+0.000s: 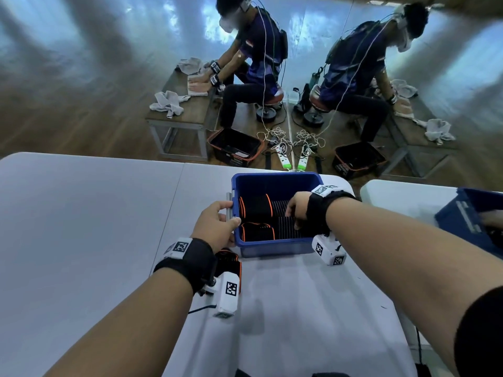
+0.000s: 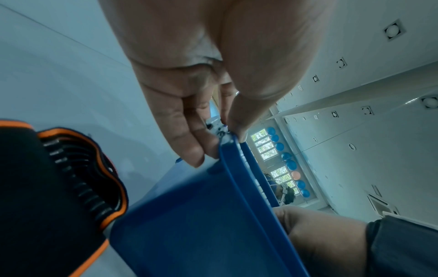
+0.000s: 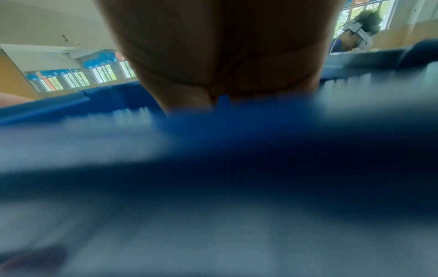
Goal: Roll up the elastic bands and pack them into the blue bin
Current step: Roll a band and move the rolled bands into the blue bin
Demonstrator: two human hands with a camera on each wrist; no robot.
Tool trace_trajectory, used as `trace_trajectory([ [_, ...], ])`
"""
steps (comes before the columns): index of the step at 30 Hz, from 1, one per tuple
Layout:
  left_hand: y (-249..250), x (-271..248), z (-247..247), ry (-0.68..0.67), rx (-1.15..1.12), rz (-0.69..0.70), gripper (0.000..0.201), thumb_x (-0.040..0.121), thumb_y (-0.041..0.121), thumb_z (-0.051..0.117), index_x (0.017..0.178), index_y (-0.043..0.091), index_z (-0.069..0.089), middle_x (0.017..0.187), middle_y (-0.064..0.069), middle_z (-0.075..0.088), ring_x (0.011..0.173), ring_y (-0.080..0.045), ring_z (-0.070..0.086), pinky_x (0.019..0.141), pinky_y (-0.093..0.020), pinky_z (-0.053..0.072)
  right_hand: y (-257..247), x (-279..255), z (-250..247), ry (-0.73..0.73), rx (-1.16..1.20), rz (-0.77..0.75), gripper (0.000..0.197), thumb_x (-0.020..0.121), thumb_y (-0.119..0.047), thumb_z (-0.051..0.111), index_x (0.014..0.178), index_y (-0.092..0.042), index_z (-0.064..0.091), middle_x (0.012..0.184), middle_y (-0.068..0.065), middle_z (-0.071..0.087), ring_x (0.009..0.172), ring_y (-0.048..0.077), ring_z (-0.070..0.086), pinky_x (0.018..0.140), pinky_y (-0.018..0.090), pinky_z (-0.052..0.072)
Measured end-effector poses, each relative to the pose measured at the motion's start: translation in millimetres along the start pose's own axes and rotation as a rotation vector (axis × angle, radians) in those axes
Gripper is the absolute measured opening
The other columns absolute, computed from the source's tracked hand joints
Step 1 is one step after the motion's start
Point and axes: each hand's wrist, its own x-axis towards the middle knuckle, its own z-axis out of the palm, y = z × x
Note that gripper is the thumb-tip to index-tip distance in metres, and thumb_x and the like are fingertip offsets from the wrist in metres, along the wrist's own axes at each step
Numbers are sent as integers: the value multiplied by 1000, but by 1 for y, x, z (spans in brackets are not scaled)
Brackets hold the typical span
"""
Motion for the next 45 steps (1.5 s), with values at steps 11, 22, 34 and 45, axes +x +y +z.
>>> trace_trajectory([
  [11, -4, 6, -3, -13, 59, 23, 42, 97, 10, 64, 135, 23, 54, 95, -17, 68, 80, -31, 74, 69, -48, 64, 6, -31, -14, 88, 229, 22, 29, 86, -25, 76, 108, -8, 69, 100, 10, 72, 87, 21, 63, 63, 27, 52],
  [22, 0, 14, -3, -65, 126, 42, 40, 97, 4, 61, 134, 19, 59, 69, -2, 57, 63, -25, 66, 60, -37, 56, 60, -92, -7, 555, 428, 36, 24, 85, -32, 74, 98, -12, 69, 100, 7, 69, 93, 24, 63, 82, 34, 50],
  [34, 4, 3, -10, 2, 367, 105, 42, 103, 25, 54, 144, 23, 42, 101, -2, 66, 74, -19, 68, 57, -27, 50, 57, -90, 120, 864, 673, 144, 46, 85, -5, 58, 130, -8, 54, 133, 15, 48, 119, 34, 50, 108, 45, 41],
  [45, -55, -36, -38, -296, 936, 117, 68, 77, 39, 82, 139, 26, 56, 128, 9, 54, 114, -10, 54, 96, -23, 40, 53, -89, 134, 992, 893, 88, 47, 84, 0, 54, 128, -16, 56, 130, 5, 51, 112, 23, 54, 99, 43, 50],
])
